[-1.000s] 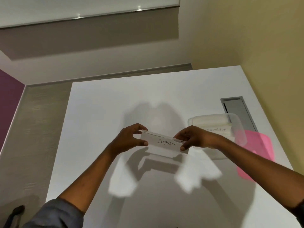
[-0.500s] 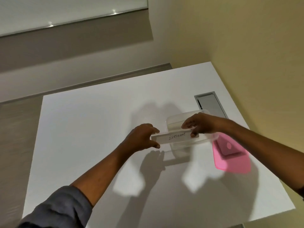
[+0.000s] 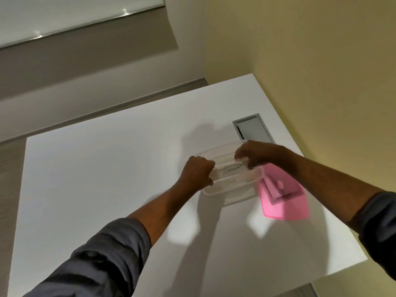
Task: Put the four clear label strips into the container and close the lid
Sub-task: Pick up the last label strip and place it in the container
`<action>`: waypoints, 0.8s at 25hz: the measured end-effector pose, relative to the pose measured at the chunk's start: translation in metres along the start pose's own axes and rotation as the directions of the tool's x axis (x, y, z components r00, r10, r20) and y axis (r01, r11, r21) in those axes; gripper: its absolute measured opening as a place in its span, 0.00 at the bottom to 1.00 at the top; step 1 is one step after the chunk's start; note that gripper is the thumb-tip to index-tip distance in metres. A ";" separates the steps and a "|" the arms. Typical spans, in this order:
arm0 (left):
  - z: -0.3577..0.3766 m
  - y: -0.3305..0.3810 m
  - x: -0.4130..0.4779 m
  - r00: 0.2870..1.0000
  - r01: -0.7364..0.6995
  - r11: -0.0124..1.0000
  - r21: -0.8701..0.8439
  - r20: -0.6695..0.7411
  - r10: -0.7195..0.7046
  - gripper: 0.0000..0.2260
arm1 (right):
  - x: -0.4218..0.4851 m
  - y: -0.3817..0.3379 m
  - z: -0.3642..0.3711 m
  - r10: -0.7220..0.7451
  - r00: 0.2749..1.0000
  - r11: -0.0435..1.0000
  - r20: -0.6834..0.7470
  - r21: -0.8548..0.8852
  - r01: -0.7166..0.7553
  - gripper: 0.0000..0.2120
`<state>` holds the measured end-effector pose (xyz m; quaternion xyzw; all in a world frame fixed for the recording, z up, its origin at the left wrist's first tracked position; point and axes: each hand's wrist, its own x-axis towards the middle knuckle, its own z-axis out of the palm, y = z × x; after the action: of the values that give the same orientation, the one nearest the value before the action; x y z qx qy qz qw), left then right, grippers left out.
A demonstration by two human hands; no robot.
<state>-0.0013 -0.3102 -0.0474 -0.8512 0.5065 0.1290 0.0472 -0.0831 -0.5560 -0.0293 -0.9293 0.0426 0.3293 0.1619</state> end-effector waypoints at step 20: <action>0.038 0.026 0.020 0.985 -0.051 0.993 0.103 0.168 0.034 0.13 | 0.019 0.006 0.055 0.010 1.000 0.975 -0.028 -0.219 -0.016 0.20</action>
<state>-0.0210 -0.3317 -0.0878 -0.8228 0.5251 0.1729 0.1320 -0.1023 -0.5436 -0.0830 -0.9454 0.0141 0.3208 0.0555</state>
